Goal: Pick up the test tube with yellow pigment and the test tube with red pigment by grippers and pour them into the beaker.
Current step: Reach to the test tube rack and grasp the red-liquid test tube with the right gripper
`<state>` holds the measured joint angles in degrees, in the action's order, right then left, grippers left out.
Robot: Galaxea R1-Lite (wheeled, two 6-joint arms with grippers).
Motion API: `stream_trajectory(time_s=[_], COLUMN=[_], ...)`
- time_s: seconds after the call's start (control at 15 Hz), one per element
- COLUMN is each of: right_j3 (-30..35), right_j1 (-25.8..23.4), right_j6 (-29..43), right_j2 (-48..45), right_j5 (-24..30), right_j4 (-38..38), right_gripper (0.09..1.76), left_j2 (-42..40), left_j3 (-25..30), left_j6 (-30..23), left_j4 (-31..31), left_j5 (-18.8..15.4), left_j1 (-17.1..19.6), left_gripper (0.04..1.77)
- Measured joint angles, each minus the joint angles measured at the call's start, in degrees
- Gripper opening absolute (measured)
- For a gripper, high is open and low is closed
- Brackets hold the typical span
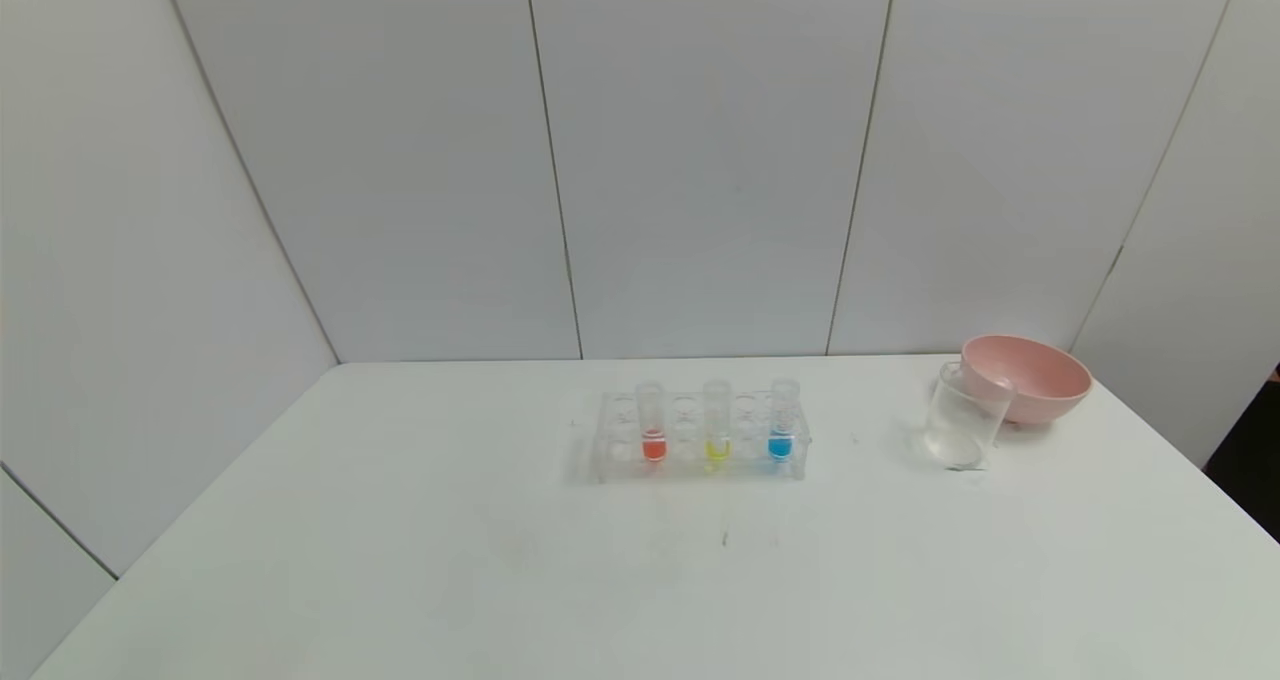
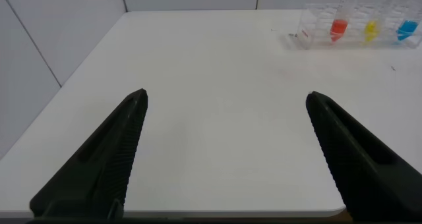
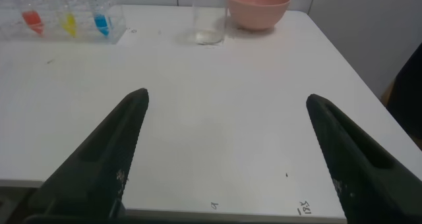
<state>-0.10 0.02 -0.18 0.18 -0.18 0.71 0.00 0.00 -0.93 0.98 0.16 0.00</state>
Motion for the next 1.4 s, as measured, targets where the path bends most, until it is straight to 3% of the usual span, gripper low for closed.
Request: stream_trajectory(time_s=[0.87,1.13,1.4], right_j3=[-0.17,-5.90,-10.73], right_j1=[-0.02,0.07,0.07], right_j6=[1.46,1.68,1.68], right_j2=[0.00,2.99,12.48], right_j5=[-1.01,-0.77,-0.66], right_j4=[-0.41,2.27,2.38], right_gripper=[1.71,1.71,1.71], left_j2=[0.00,0.00,0.00], left_j3=[0.00,0.00,0.00], left_j6=[-0.02,-0.02,-0.02], left_j4=[0.00,0.00,0.00], left_j5=[0.00,0.00,0.00], left_j1=[0.00,0.00,0.00], left_gripper=[1.72,1.72,1.72])
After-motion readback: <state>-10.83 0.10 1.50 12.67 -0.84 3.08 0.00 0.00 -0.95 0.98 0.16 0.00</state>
